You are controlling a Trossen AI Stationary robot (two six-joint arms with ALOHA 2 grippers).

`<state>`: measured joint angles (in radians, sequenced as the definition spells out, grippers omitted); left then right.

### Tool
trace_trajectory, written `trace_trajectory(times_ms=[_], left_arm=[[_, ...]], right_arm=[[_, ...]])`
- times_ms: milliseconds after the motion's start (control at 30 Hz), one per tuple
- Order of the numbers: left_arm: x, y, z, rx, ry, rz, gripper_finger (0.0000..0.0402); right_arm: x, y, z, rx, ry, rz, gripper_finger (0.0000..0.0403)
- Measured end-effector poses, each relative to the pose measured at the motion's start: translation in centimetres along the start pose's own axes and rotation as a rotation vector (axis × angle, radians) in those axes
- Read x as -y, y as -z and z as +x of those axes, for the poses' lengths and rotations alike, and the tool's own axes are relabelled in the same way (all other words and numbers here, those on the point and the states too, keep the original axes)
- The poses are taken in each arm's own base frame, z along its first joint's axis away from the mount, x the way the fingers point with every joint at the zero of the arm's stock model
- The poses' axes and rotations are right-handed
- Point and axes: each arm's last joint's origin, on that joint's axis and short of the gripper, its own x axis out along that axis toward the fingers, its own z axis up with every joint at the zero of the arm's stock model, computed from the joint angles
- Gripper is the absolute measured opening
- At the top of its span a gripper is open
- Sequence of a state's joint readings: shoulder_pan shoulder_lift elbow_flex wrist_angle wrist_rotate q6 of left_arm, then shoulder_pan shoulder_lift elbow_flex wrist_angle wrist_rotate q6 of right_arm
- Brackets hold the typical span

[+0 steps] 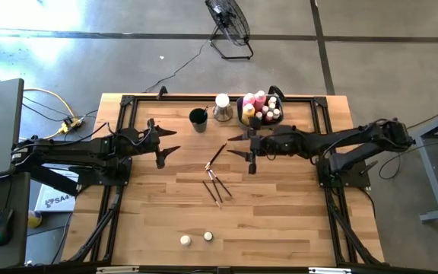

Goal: Pick & Place Paint Supplies
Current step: Adjust the paintbrushes

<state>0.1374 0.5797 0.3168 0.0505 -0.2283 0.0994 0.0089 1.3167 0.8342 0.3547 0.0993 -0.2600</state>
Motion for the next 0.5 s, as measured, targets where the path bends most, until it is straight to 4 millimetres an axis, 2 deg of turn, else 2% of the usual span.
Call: trace_trajectory(times_ms=[133,300,500], left_arm=[[0.0,0.0,0.0,0.000,0.000,0.000,0.0267],[0.0,0.0,0.0,-0.001,0.000,0.000,0.0267],[0.0,0.0,0.0,-0.001,0.001,0.001,0.0267]], right_arm=[[0.9,-0.9,0.2,-0.010,-0.005,0.002,0.0155],[1.3,-0.7,0.2,-0.027,-0.021,0.024,0.0155],[0.7,1.2,1.8,-0.096,-0.096,0.122,0.0155]])
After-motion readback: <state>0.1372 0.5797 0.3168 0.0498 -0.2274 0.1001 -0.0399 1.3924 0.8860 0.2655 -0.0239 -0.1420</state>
